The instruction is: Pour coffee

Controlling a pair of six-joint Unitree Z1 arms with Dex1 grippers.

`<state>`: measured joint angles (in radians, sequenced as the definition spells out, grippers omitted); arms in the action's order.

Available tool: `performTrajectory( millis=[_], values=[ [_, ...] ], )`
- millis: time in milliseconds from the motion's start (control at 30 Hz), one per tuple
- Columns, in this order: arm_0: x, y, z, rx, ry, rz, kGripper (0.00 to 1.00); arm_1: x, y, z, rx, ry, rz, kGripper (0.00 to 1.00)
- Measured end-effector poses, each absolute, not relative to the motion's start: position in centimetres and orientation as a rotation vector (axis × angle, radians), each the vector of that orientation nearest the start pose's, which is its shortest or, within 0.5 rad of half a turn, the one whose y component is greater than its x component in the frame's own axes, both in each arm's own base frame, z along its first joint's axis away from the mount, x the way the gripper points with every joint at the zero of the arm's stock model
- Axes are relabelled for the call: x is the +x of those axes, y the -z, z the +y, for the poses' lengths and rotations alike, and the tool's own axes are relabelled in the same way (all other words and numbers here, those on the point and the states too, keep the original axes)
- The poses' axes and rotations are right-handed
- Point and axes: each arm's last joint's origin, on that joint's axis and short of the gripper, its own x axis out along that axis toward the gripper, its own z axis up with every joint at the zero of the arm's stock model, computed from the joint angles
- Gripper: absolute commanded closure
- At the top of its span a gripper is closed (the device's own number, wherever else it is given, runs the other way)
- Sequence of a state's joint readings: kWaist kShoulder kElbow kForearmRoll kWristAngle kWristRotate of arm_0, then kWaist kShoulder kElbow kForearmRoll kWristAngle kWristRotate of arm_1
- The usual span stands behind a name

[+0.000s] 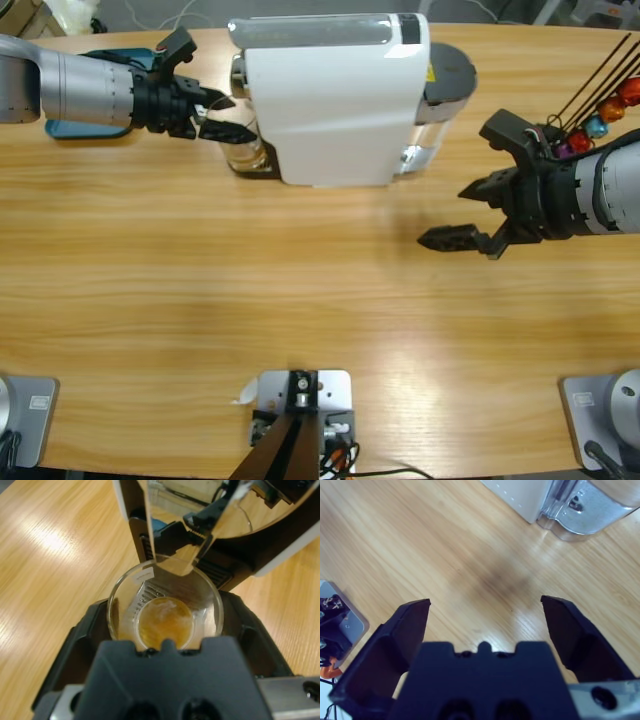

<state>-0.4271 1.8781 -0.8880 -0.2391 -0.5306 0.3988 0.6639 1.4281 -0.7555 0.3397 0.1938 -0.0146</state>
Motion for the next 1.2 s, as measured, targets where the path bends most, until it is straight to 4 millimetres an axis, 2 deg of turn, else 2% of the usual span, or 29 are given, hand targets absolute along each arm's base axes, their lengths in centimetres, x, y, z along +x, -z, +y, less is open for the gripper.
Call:
performTrajectory(
  millis=[300,567,833,1067,1200],
  values=[
    [31.1,-21.0,-16.8,0.317,1.037,0.585,1.000,16.6,-25.8,14.3,-0.245,-0.790,1.012,0.004],
    [29.3,-21.6,-15.3,0.344,0.965,0.591,1.000,16.7,-25.9,14.3,-0.243,-0.791,1.002,0.004],
    [30.3,-24.3,-9.5,0.265,0.729,0.556,1.000,16.7,-25.9,14.3,-0.242,-0.791,1.003,0.004],
    [31.8,-24.5,-4.5,0.153,0.447,0.584,1.000,16.8,-25.8,14.4,-0.243,-0.790,1.007,0.004],
    [33.0,-24.1,-2.0,0.146,0.288,0.608,1.000,16.9,-25.6,14.5,-0.244,-0.789,1.012,0.004]
  ],
)
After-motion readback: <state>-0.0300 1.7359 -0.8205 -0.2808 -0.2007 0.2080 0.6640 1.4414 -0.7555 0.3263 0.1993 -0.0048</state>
